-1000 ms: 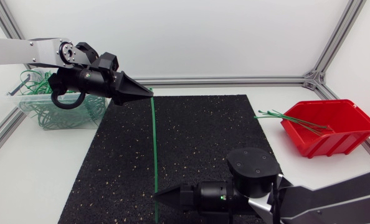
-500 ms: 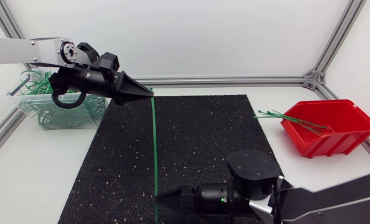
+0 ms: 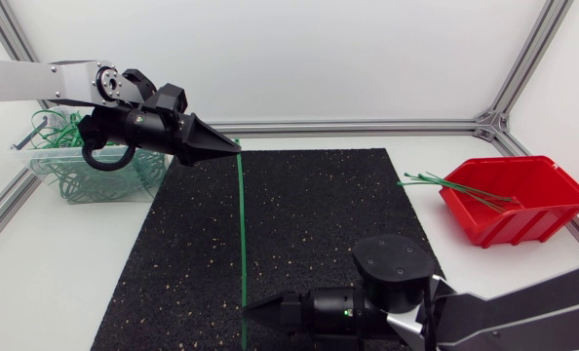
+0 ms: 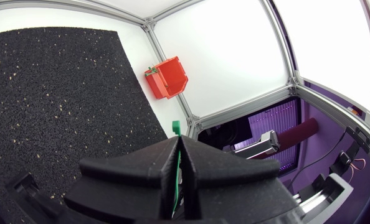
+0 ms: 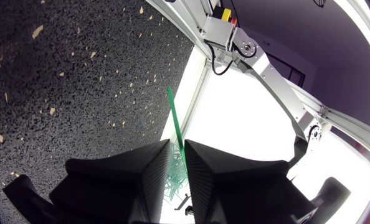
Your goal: Take a green cable tie from the red box, thread the tail through the head to close it, then place it in the transparent bin on the left.
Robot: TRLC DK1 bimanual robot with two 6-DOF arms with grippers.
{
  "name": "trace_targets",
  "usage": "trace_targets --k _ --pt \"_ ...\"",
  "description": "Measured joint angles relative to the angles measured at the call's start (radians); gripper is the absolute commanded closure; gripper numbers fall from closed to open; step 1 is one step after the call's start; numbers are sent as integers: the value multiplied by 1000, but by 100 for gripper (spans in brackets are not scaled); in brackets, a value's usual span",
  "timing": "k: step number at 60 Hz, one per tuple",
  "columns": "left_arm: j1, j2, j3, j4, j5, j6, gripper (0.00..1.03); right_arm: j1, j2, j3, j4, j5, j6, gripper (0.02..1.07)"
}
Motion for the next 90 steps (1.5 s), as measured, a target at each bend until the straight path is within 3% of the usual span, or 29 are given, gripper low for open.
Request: trace_targets --k 38,53,69,81,90 --pt "0 12 10 -16 0 13 100 6 18 17 1 16 0 101" --pt "0 13 20 -58 1 59 100 53 18 17 3 137 13 101" --pt "0 13 23 -210 0 197 100 131 -25 19 3 365 350 101" --pt "-3 11 21 -225 0 227 100 194 -70 41 -3 529 698 101" --pt "-8 -12 1 -225 0 238 100 208 -95 57 -37 601 967 101"
